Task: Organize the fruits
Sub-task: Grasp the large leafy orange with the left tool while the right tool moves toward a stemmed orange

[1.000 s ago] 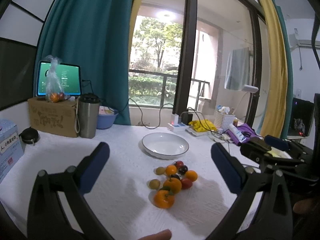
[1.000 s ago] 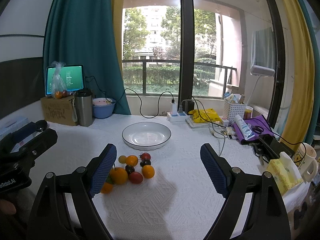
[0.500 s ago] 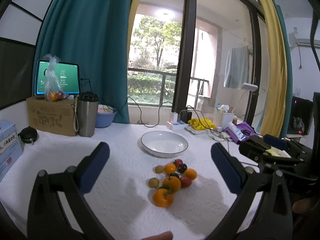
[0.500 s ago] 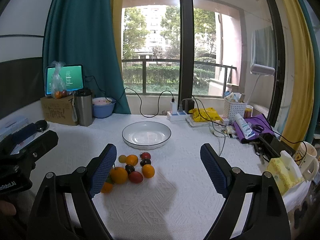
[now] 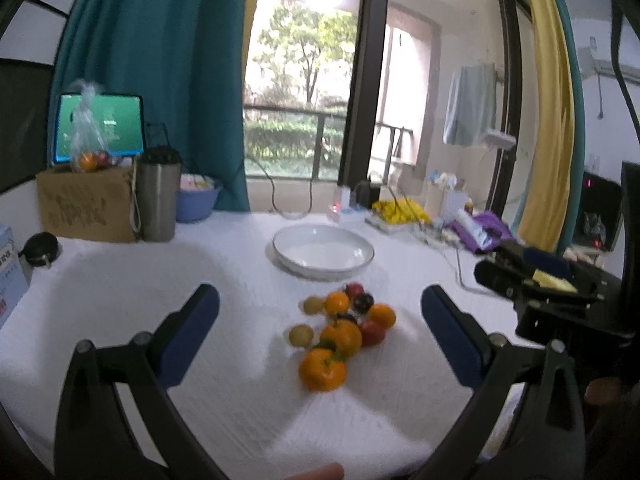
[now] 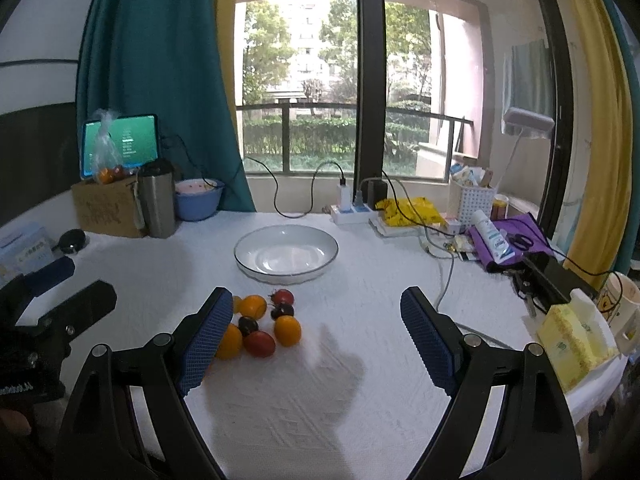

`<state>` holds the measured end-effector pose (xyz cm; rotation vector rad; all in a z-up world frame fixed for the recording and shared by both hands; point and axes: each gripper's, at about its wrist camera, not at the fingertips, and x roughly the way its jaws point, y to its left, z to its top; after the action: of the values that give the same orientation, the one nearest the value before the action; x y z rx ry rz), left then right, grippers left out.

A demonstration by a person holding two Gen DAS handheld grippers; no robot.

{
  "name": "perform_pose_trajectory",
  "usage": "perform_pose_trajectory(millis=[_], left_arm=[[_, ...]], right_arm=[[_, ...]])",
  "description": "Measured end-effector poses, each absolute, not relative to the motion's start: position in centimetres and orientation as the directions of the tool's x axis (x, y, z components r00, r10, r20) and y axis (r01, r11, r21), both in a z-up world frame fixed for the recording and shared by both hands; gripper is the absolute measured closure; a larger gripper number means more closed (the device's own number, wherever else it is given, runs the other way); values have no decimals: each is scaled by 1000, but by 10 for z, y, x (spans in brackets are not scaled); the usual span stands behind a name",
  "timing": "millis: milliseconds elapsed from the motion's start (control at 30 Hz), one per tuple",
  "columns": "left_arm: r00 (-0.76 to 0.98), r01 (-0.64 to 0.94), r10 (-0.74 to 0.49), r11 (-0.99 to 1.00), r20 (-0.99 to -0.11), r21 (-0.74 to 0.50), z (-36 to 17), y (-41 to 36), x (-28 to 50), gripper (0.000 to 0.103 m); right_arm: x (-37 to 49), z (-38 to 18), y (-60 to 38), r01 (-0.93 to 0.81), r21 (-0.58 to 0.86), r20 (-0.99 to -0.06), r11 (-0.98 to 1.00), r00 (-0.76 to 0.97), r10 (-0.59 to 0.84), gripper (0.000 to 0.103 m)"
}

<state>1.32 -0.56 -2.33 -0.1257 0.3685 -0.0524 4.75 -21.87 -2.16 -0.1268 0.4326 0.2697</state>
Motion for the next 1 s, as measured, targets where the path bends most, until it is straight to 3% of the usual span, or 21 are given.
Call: perform_pose_trajectory(millis=[267, 300, 600, 700, 1000], left_arm=[[843, 68, -133, 988, -521, -141, -67, -16, 53, 4], [831, 74, -139, 987, -539, -141, -72, -18, 59, 12], [720, 78, -154, 987, -676, -141, -110, -25, 91, 48], [710, 78, -156, 987, -687, -143, -112, -22, 92, 57], [735, 75, -184, 979, -653, -192, -101, 2, 87, 57]], right_arm=[[75, -54, -226, -285, -31, -518, 958, 824, 228, 15], [78, -57, -227, -287, -25, -527, 958, 818, 231, 15], [100, -81, -217, -339, 35, -608, 940, 740, 289, 15], [103, -84, -211, -365, 47, -624, 930, 716, 313, 17], [108, -87, -192, -407, 40, -653, 913, 681, 332, 19]])
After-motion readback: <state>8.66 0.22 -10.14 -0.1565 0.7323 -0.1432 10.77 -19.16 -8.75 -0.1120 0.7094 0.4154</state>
